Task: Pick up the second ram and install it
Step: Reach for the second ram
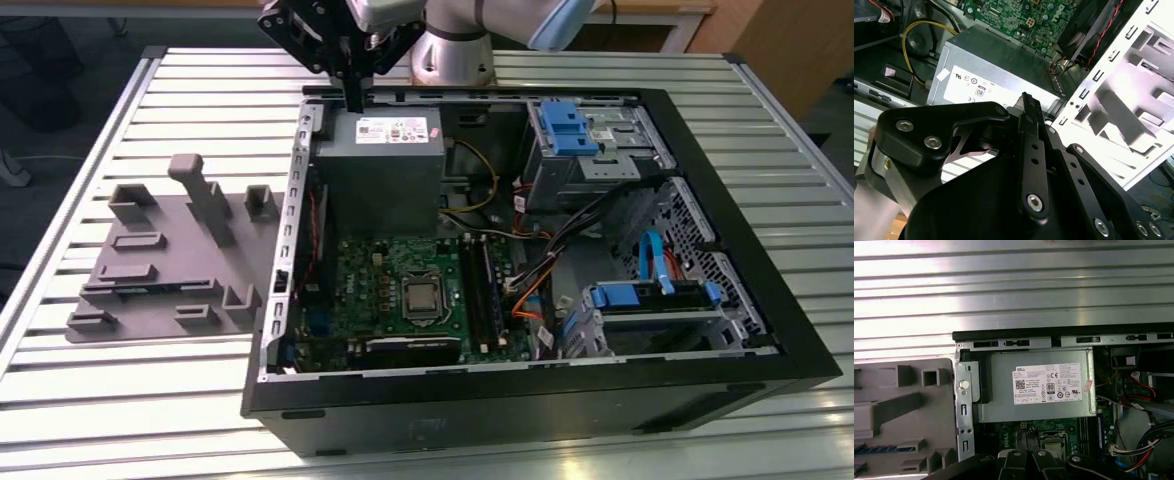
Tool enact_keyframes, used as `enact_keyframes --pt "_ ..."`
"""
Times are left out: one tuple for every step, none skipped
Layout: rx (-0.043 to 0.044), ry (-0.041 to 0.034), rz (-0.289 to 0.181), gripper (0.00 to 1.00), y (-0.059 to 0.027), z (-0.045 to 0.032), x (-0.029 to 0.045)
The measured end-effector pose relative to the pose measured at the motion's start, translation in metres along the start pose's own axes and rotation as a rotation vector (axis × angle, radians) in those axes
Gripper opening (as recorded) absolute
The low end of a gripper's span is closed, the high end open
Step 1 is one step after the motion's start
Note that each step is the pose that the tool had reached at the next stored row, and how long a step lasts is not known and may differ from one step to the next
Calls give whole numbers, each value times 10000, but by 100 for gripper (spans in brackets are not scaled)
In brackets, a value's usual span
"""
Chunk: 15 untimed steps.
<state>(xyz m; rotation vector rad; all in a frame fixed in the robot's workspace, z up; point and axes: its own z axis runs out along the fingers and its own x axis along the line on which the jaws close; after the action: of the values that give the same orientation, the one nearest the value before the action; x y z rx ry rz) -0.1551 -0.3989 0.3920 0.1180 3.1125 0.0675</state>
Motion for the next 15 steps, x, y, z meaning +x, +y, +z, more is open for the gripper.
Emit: enact_keyframes --pt "-1 0 0 11 0 0 4" --pt "0 0 0 11 -1 0 9" --pt "-1 0 0 11 -1 1 14" --pt "-1 -1 0 11 -2 1 20" --pt "-1 -1 0 11 -3 1 26" --pt "-1 0 0 11 -3 1 32" --pt "-2 -1 0 11 -3 2 37" --pt "-1 0 0 11 -3 1 42" --pt "0 0 0 11 -4 2 47" --pt "0 0 0 11 -4 2 52" --pt "0 0 0 11 -5 2 60" --pt "0 0 0 11 -6 2 69" --pt "0 0 -1 11 -6 3 78" --pt "-1 0 0 11 -7 4 87" --pt "-1 0 0 11 -8 4 97"
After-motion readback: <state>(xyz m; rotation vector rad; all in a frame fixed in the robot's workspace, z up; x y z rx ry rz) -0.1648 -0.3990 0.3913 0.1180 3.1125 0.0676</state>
